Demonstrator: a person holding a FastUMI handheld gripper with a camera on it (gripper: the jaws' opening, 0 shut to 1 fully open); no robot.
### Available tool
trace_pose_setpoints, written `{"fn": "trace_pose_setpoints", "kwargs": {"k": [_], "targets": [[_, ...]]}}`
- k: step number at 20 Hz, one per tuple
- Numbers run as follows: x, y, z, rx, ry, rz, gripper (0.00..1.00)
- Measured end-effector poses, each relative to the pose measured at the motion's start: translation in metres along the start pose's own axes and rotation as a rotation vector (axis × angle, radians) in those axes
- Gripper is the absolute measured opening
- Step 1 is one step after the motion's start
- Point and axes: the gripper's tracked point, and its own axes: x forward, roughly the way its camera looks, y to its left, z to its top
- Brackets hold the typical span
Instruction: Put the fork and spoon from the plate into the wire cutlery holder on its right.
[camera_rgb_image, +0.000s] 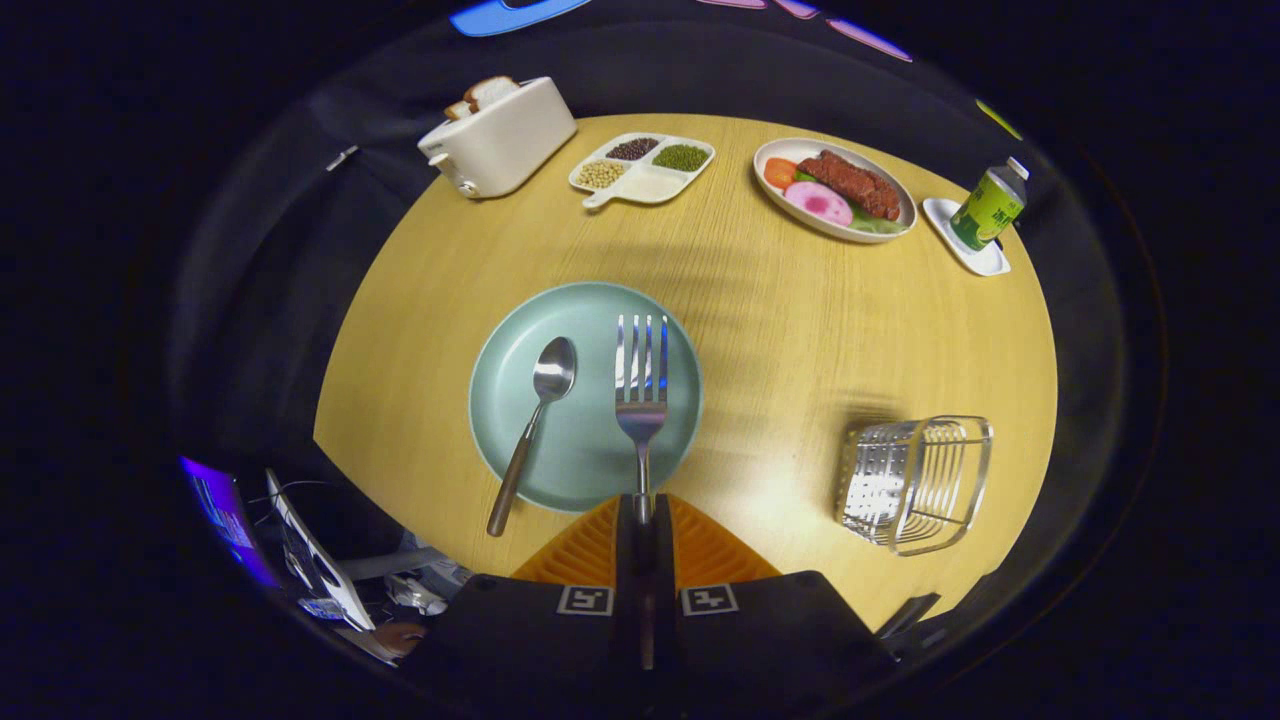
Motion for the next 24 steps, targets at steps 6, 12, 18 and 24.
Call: {"fn": "trace_pose_setpoints", "kwargs": {"k": [6,12,18,24], "targets": [[-0.074,-0.066,-0.02,-0.086,0.056,-0.038,0.1],[-0.081,-0.121,-0.046,-0.122,0.229,-0.085,0.1],[-0.064,-0.161,-0.065,-0.146,0.443,-0.115,0.1],[-0.04,-0.182,-0.063,-0.127,0.567,-0.135,0.1]]}}
